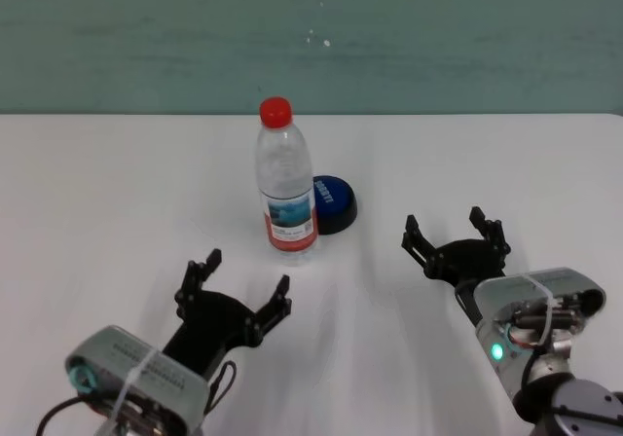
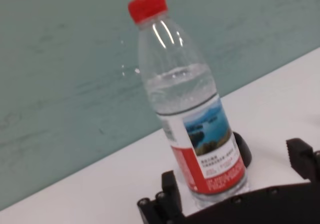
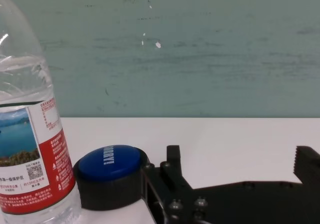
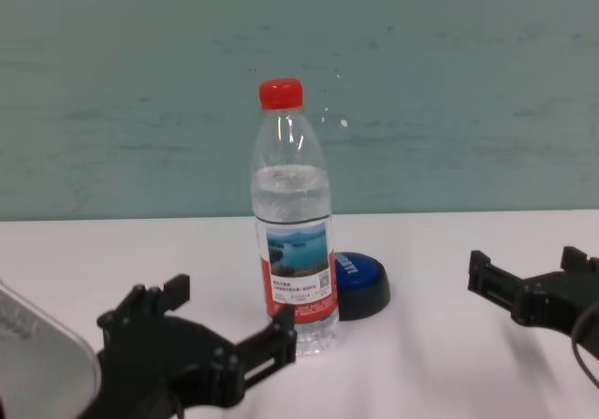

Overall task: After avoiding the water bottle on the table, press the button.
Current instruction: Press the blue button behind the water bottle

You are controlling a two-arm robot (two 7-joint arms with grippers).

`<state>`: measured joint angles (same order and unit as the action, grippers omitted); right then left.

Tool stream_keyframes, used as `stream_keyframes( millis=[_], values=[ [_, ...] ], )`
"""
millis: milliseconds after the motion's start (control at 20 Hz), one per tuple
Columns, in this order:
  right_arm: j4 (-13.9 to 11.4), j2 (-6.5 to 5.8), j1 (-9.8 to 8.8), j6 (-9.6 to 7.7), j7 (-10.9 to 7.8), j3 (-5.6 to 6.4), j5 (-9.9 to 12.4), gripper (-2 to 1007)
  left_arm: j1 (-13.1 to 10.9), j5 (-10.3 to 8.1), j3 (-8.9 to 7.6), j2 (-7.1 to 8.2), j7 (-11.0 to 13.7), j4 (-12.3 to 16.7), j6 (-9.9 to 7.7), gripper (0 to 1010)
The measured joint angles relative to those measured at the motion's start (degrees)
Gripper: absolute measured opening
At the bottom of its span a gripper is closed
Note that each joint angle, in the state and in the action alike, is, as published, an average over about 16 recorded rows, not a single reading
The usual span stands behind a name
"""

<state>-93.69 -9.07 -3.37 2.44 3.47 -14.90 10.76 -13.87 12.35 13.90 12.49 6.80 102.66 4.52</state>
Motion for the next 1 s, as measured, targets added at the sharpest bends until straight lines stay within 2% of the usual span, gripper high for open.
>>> stream_keyframes(
  millis=[150,400,1000],
  values=[
    [0.00,0.00,0.00,0.00,0.00,0.00,0.00,1004,-1.79,0.29,-0.17,0.29,0.12,1.27,0.05,1000],
    [0.00,0.00,0.00,0.00,0.00,0.00,0.00,1004,-4.28,-0.23,-0.70,0.75,0.47,2.72,1.29,1000],
    [0.00,0.00,0.00,0.00,0.00,0.00,0.00,1004,-8.84,-3.83,-4.07,1.42,0.79,3.98,6.39,1000]
  ],
)
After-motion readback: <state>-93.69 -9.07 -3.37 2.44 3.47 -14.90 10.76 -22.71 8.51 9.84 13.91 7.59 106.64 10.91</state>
